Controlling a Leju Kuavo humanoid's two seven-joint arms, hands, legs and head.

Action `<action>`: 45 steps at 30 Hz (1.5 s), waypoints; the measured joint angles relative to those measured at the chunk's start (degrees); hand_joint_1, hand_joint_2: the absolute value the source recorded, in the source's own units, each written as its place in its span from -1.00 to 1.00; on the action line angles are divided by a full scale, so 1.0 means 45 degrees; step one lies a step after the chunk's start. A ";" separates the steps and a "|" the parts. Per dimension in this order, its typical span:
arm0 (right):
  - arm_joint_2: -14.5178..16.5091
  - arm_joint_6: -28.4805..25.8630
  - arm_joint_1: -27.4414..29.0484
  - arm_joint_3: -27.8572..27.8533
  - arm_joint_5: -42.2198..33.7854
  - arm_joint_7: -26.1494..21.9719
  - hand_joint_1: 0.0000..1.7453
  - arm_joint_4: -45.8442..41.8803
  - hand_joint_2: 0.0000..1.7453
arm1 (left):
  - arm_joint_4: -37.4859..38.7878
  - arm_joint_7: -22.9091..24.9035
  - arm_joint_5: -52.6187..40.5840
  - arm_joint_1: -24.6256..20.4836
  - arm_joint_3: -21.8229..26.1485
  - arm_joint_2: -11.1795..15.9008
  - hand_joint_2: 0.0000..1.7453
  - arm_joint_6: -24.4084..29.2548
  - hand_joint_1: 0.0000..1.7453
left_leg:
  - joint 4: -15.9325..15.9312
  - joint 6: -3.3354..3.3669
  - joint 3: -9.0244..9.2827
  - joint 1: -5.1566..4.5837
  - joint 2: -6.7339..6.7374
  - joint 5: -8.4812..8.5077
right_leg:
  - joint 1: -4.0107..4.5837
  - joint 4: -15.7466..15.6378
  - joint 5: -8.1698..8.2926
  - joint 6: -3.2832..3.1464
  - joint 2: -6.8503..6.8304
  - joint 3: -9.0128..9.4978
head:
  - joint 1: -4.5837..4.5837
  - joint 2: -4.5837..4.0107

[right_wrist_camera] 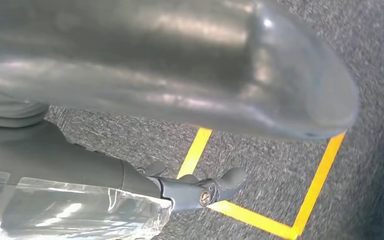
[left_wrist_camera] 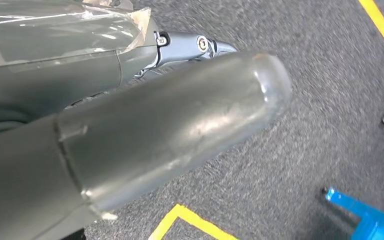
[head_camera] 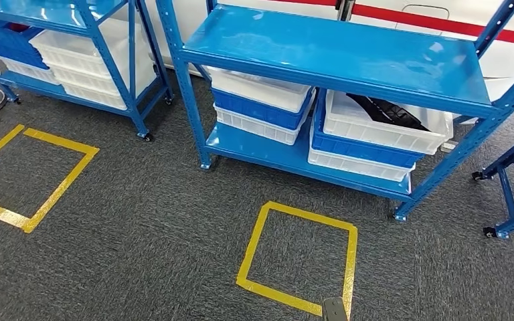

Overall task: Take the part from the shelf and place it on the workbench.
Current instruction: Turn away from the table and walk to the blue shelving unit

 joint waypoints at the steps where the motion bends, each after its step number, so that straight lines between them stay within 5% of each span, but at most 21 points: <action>1: 0.0006 0.0000 -0.0009 0.0000 0.0001 -0.0001 -1.00 0.0000 -1.00 | -0.0013 0.0000 0.0000 -0.0005 0.0004 0.0000 -1.00 0.0000 -1.00 | 0.0008 -0.0085 0.0043 -0.0022 0.0129 -0.0036 | 0.0043 -0.0197 0.0039 -0.0086 -0.0056 0.0100 | -0.0027 0.0000; 3: -0.0004 -0.0001 0.0007 0.0000 0.0000 -0.0004 -1.00 0.0000 -1.00 | -0.0057 0.0000 0.0000 -0.0040 0.0004 -0.0013 -1.00 -0.0001 -1.00 | 0.0000 -0.0239 0.0106 0.0038 0.0350 -0.0075 | 0.0073 -0.0220 0.0098 -0.0272 0.0257 0.0085 | -0.0080 0.0000; 4: -0.0013 -0.0001 0.0021 0.0000 -0.0001 -0.0005 -1.00 0.0000 -1.00 | -0.0079 -0.0001 -0.0001 -0.0065 0.0001 -0.0024 -1.00 -0.0001 -1.00 | 0.0085 -0.0316 0.0096 0.0104 0.0197 -0.0169 | 0.0056 -0.0234 0.0126 -0.0344 0.0408 0.0077 | -0.0084 0.0000; 7: -0.0011 -0.0001 0.0002 -0.0004 -0.0010 -0.0015 -1.00 0.0000 -1.00 | -0.0101 -0.0001 -0.0028 -0.0057 0.0010 -0.0047 -1.00 -0.0012 -1.00 | 0.1651 -0.0435 -0.0589 0.0208 -0.0893 -0.1149 | 0.0029 -0.0265 0.0184 -0.0551 0.0850 0.0083 | -0.0113 0.0000; 9: 0.0015 -0.0001 -0.0006 -0.0005 -0.0015 -0.0025 -1.00 0.0000 -1.00 | -0.0098 0.0000 -0.0047 0.0013 0.0044 -0.0049 -1.00 -0.0036 -1.00 | 0.3177 -0.0409 -0.1385 0.0204 -0.1202 -0.1734 | 0.0107 -0.0261 0.0198 -0.0639 0.1177 0.0081 | -0.0116 0.0000; 11: 0.0018 -0.0004 0.0034 -0.0005 -0.0023 -0.0036 -1.00 0.0000 -1.00 | -0.0102 0.0000 -0.0068 0.0043 0.0062 -0.0049 -1.00 -0.0079 -1.00 | 0.3350 -0.0341 -0.1601 0.0204 -0.1297 -0.1421 | 0.0159 -0.0257 0.0202 -0.0653 0.1530 0.0112 | -0.0113 0.0000; 14: 0.0036 -0.0005 0.0046 -0.0005 -0.0029 -0.0055 -1.00 0.0000 -1.00 | -0.0118 0.0000 -0.0097 0.0043 0.0077 -0.0046 -1.00 -0.0128 -1.00 | 0.1190 -0.0178 -0.0701 0.0215 -0.1943 -0.0125 | 0.0201 -0.0240 0.0204 -0.0638 0.2024 0.0172 | -0.0116 0.0000; 16: 0.0057 -0.0005 0.0034 -0.0005 -0.0024 -0.0064 -1.00 0.0000 -1.00 | -0.0141 0.0000 -0.0111 0.0048 0.0095 -0.0044 -1.00 -0.0165 -1.00 | 0.0349 -0.0131 -0.0344 0.0182 -0.2340 0.0103 | 0.0216 -0.0224 0.0238 -0.0563 0.2278 0.0105 | -0.0118 0.0000; 18: 0.0056 -0.0005 0.0057 -0.0005 -0.0021 -0.0068 -1.00 0.0000 -1.00 | -0.0195 0.0000 -0.0123 0.0040 0.0101 -0.0045 -1.00 -0.0208 -1.00 | 0.0206 -0.0063 -0.0300 0.0110 -0.2149 0.0123 | 0.0177 -0.0248 0.0310 -0.0400 0.2490 -0.0029 | -0.0119 0.0000; 20: 0.0049 -0.0009 0.0088 -0.0005 -0.0021 -0.0072 -1.00 0.0000 -1.00 | -0.0258 0.0000 -0.0143 0.0032 0.0106 -0.0050 -1.00 -0.0242 -1.00 | 0.0024 0.0081 -0.0245 0.0099 -0.1835 0.0262 | 0.0179 0.0016 0.0187 -0.0319 0.2112 -0.0271 | -0.0091 0.0000; 22: 0.0045 -0.0012 0.0065 -0.0005 -0.0027 -0.0080 -1.00 0.0000 -1.00 | -0.0285 0.0000 -0.0171 0.0076 0.0112 -0.0053 -1.00 -0.0279 -1.00 | -0.0089 0.0179 -0.0228 0.0091 -0.1455 0.0349 | 0.0185 0.1184 -0.0398 -0.0396 0.1411 -0.0892 | -0.0025 0.0000; 25: 0.0033 -0.0013 0.0081 -0.0005 -0.0040 -0.0091 -1.00 0.0001 -1.00 | -0.0291 0.0000 -0.0191 0.0158 0.0118 -0.0055 -1.00 -0.0342 -1.00 | -0.0082 0.0205 -0.0266 0.0051 -0.0870 0.0345 | 0.0122 0.3177 -0.1121 -0.0361 0.1078 -0.1838 | 0.0018 0.0000; 26: 0.0024 -0.0015 0.0107 -0.0005 -0.0043 -0.0091 -1.00 0.0003 -1.00 | -0.0293 0.0000 -0.0196 0.0160 0.0118 -0.0056 -1.00 -0.0358 -1.00 | -0.0078 0.0195 -0.0274 0.0057 -0.0743 0.0340 | 0.0097 0.3132 -0.1041 -0.0267 0.1042 -0.1768 | 0.0034 0.0000; 28: 0.0001 -0.0015 0.0127 -0.0005 -0.0049 -0.0091 -1.00 0.0003 -1.00 | -0.0293 0.0000 -0.0205 0.0140 0.0113 -0.0067 -1.00 -0.0385 -1.00 | -0.0064 0.0130 -0.0258 0.0079 -0.0551 0.0328 | 0.0020 0.1665 -0.0527 -0.0044 0.0905 -0.0862 | 0.0051 0.0001; 31: -0.0019 -0.0019 0.0106 -0.0006 -0.0061 -0.0092 -1.00 0.0002 -1.00 | -0.0307 0.0000 -0.0205 0.0074 0.0110 -0.0078 -1.00 -0.0403 -1.00 | 0.0019 -0.0107 -0.0235 0.0003 -0.0423 0.0246 | -0.0017 -0.0209 -0.0029 -0.0071 0.0664 0.0270 | 0.0032 0.0001; 37: -0.0073 -0.0127 0.0109 -0.0010 0.0025 -0.0309 -1.00 0.0002 -1.00 | -0.0314 0.0000 -0.0206 0.0029 0.0098 -0.0083 -1.00 -0.0464 -1.00 | 0.0016 0.0210 -0.0259 0.0105 -0.0468 0.0306 | 0.0062 -0.0286 0.0066 -0.0258 0.0663 0.0303 | -0.0047 0.0000; 42: -0.0080 -0.0128 0.0113 -0.0010 0.0067 -0.0319 -1.00 0.0005 -1.00 | -0.0364 0.0000 -0.0176 0.0034 0.0090 -0.0083 -1.00 -0.0487 -1.00 | -0.0051 0.0130 -0.0247 0.0156 -0.0475 0.0367 | 0.0134 -0.0283 0.0074 -0.0368 0.0664 0.0285 | -0.0055 0.0000; 45: -0.0097 -0.0131 0.0114 -0.0010 0.0101 -0.0319 -1.00 0.0005 -1.00 | -0.0471 0.0000 -0.0148 0.0051 0.0064 -0.0084 -1.00 -0.0505 -1.00 | -0.0068 -0.0057 -0.0252 0.0203 -0.0478 0.0401 | 0.0190 -0.0276 0.0074 -0.0390 0.0663 0.0277 | -0.0052 0.0000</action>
